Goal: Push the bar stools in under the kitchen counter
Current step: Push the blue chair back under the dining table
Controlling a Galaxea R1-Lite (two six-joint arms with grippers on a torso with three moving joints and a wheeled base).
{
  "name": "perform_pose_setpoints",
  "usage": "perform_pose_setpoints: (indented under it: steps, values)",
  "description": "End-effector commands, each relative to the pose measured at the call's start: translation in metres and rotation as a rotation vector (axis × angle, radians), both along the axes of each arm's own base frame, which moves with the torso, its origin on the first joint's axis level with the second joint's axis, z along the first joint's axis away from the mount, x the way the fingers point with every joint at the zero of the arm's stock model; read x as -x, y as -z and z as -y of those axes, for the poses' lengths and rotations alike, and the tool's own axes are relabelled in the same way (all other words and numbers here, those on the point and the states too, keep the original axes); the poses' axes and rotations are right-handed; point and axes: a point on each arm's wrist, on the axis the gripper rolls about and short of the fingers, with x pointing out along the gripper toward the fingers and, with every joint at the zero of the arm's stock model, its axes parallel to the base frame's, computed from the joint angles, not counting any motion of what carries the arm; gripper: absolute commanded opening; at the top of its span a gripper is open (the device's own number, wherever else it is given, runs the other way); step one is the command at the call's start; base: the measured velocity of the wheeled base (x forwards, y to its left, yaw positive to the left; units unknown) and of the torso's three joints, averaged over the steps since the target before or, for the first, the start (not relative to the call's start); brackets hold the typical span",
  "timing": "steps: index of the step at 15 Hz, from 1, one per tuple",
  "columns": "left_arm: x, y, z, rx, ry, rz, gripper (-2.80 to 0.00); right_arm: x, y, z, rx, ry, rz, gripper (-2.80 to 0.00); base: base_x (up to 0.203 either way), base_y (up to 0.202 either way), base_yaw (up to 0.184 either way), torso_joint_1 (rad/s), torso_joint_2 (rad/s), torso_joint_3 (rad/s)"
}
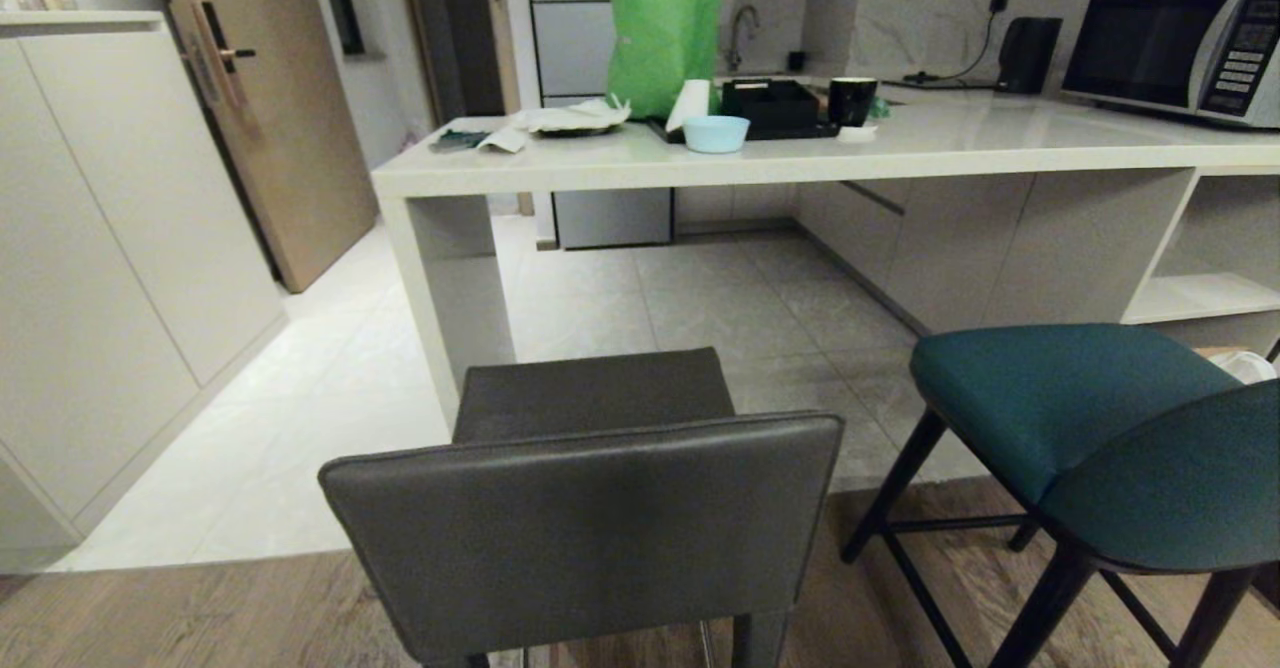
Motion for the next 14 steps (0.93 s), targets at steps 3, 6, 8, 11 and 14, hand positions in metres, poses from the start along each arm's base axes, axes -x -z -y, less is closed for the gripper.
perform_pose_setpoints:
  steps: [3,6,8,11,14]
  values:
    - [-0.0001,0.0000,0.0000,-0.001,0.000,-0.002,-2.80,-0.0001,0.0000,0.0000,0.001,-0.001,-0.001,-2.80,-0.194,0.000,-0.001,-0.001,0.00,0.004]
    - [-0.0001,0.0000,0.0000,-0.001,0.001,-0.002,-2.80,-0.0001,0.0000,0.0000,0.001,-0.001,-0.001,-2.80,-0.133,0.000,-0.001,-0.004,0.00,0.005]
    - [-0.0001,0.0000,0.0000,-0.001,0.001,-0.002,-2.80,-0.0001,0.0000,0.0000,0.001,-0.001,-0.001,-2.80,0.000,0.000,0.000,0.000,0.00,0.000]
    - [-0.0001,0.0000,0.0000,-0.001,0.001,-0.002,-2.80,-0.0001,0.0000,0.0000,-0.001,-0.001,-0.001,-2.80,0.000,0.000,0.000,0.000,0.00,0.000]
    - [-0.0001,0.0000,0.0000,-0.001,0.001,-0.002,-2.80,-0.0001,0.0000,0.0000,0.001,-0.001,-0.001,-2.80,0.000,0.000,0.000,0.000,0.00,0.000]
